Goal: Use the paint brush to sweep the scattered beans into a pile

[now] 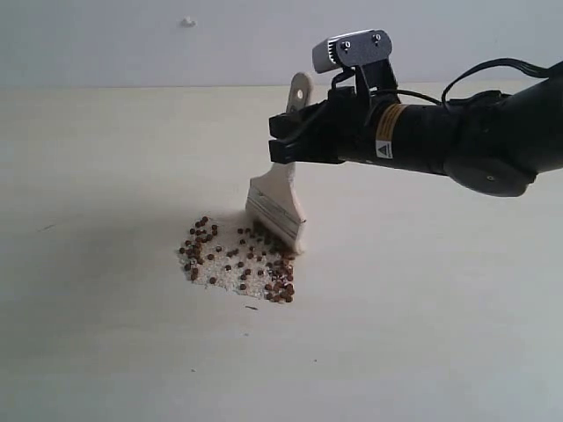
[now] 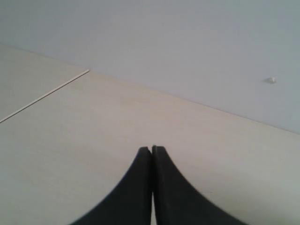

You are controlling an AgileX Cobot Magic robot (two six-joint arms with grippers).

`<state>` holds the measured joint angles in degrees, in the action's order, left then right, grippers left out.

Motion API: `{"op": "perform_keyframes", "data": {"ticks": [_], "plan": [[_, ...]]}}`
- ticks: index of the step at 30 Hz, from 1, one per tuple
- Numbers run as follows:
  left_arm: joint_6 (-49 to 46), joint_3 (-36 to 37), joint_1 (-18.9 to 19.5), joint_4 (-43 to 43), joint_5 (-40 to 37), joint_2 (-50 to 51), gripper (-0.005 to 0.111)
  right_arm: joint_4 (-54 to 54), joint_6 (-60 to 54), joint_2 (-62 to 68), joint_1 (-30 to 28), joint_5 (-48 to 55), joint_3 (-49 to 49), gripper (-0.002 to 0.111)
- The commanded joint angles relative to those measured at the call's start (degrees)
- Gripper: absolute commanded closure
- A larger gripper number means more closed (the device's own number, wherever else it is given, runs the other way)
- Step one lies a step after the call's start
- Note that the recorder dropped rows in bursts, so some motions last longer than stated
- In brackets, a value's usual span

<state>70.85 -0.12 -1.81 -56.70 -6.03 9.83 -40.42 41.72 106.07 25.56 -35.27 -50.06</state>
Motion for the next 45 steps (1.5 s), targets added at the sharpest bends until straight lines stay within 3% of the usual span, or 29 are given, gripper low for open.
{"op": "perform_keyframes", "data": {"ticks": [1,23,28,34,40,45], "plan": [[-0.2,0.1,0.1,0.4,-0.4,-0.4,0.107,-2.2,2.9,0.1,-0.2,-2.4,-0.3,0.108],[-0.2,0.1,0.1,0.4,-0.4,-0.4,0.107,-2.0,1.0,-5.9,-0.2,2.7,-0.8,0.108],[-0.2,0.1,0.1,0.4,-0.4,-0.4,0.107,21.4,-12.1,-10.1,-0.2,8.2,3.4,0.108],[-0.2,0.1,0.1,0.4,-0.4,-0.4,0.107,53.5,-28.2,-18.6,1.6,2.5,16.3,0.108],[-0.2,0.1,0.1,0.4,-0.4,-0.4,0.107,70.8,-33.4,-20.0,11.3,-5.7,22.8,0.108],[-0.2,0.1,0.1,0.4,-0.4,-0.4,0.107,92.0,-44.9,-20.0,22.5,-15.4,24.1,0.108]]}}
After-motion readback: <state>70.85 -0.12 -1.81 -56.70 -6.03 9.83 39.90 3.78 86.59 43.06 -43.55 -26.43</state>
